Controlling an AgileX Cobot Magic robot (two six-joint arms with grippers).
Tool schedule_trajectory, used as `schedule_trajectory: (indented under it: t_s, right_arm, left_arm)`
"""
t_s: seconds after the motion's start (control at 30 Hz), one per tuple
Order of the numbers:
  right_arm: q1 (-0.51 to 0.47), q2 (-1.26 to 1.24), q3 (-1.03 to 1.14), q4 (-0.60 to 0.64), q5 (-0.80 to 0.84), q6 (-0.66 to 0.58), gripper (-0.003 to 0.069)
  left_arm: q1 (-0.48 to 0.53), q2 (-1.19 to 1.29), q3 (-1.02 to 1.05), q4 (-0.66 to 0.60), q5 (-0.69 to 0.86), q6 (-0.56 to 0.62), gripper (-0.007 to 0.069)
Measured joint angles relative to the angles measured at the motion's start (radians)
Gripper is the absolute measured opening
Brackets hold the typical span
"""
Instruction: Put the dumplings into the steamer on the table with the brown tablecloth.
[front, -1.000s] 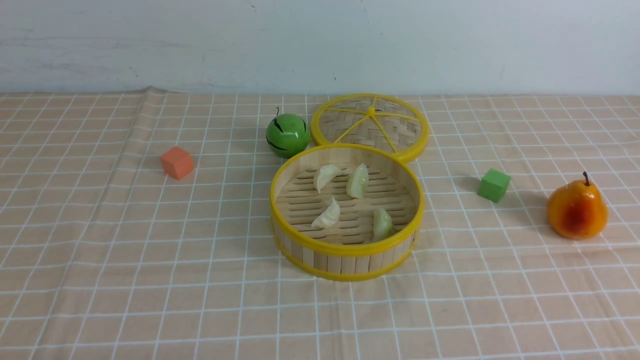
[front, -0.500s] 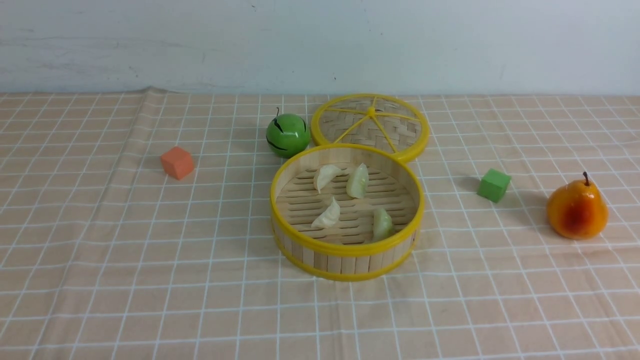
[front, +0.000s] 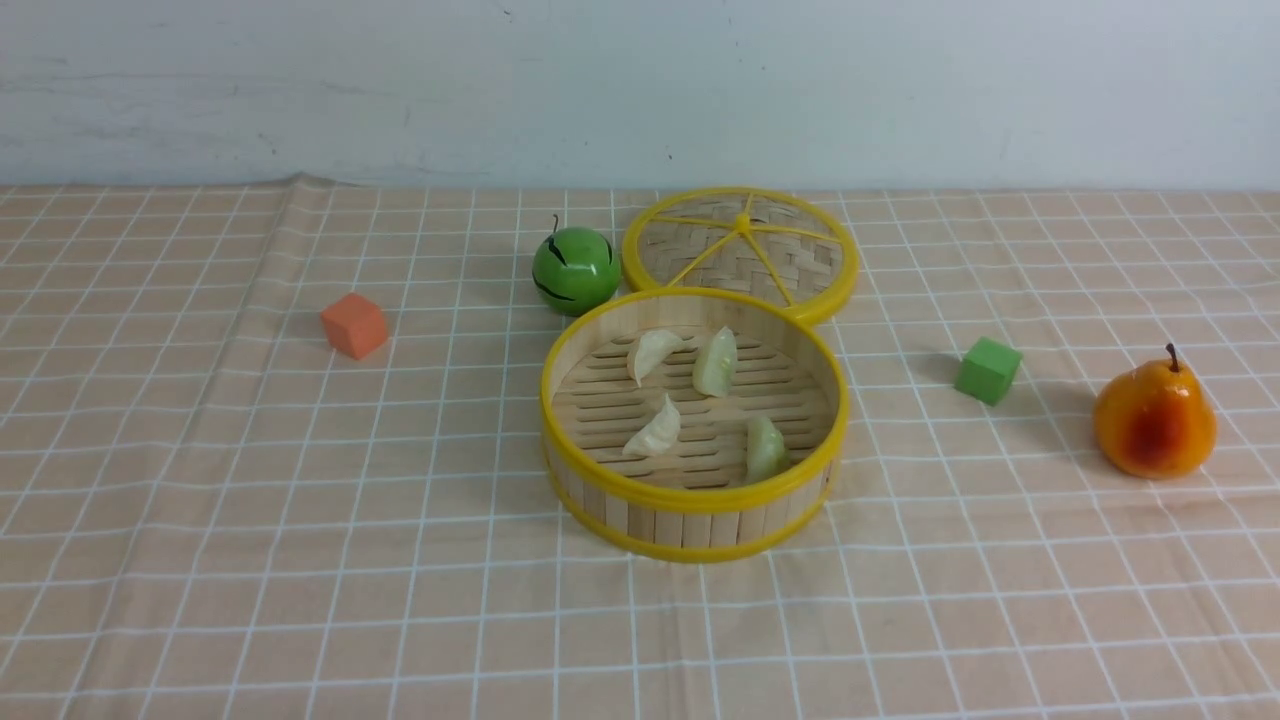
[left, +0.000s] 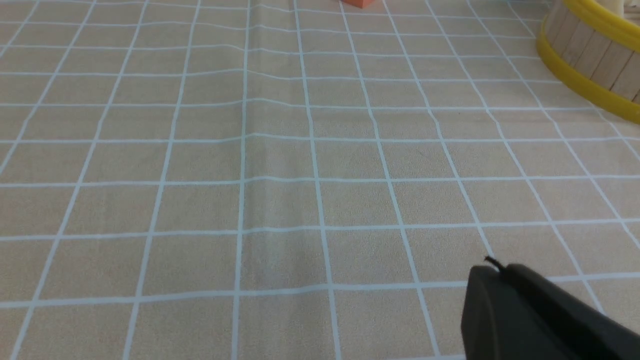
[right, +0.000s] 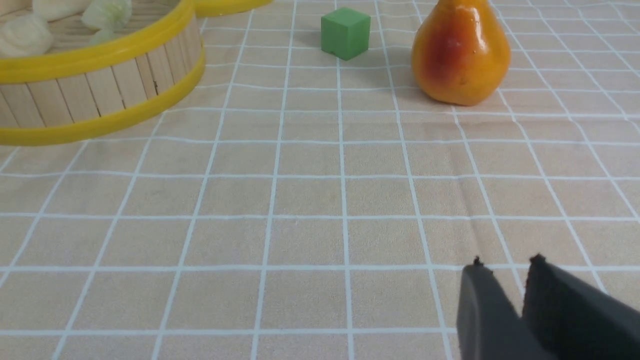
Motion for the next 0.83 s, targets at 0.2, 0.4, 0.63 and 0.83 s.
schedule_trajectory:
  t_s: [0.2, 0.4, 0.63, 0.83]
  right_arm:
    - [0.000, 0.000, 0.000, 0.000, 0.000, 0.000, 0.0139]
    - [0.000, 0.000, 0.000, 0.000, 0.000, 0.000, 0.0142]
    - [0.000, 0.000, 0.000, 0.000, 0.000, 0.000, 0.0149]
    - [0.000, 0.000, 0.000, 0.000, 0.000, 0.000, 0.0162]
  left_arm:
    - [0.000, 0.000, 0.000, 0.000, 0.000, 0.000, -0.0012]
    - [0.000, 0.000, 0.000, 0.000, 0.000, 0.000, -0.0006]
    - [0.000, 0.000, 0.000, 0.000, 0.000, 0.000, -0.0001]
    - [0.000, 0.000, 0.000, 0.000, 0.000, 0.000, 0.0004]
